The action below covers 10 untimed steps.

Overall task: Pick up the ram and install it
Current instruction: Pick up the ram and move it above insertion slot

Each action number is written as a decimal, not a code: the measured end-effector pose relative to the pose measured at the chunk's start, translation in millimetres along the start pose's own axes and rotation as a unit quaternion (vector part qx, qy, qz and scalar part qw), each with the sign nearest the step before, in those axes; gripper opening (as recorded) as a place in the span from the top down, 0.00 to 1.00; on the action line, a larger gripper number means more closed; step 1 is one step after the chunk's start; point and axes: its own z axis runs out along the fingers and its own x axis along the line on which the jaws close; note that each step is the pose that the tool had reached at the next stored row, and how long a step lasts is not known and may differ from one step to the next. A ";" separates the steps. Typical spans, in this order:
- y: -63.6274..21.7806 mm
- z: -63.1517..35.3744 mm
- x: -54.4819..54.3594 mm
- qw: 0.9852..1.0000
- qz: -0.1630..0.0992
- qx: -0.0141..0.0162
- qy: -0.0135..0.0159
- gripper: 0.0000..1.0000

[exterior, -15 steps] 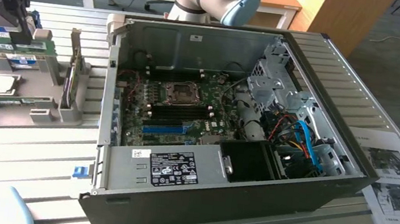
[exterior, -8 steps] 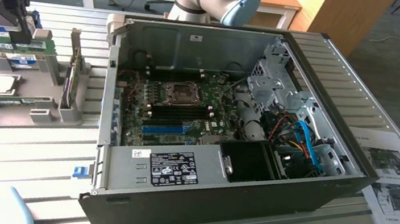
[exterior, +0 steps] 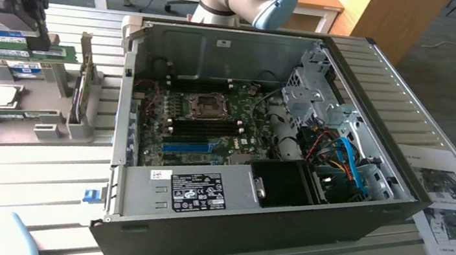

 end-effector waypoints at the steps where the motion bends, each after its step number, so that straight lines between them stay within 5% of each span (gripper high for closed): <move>1: -3.1 -0.1 0.0 1.000 0.000 0.000 0.000 0.89; 10: -31.2 -0.2 0.0 1.000 0.000 0.000 0.000 0.89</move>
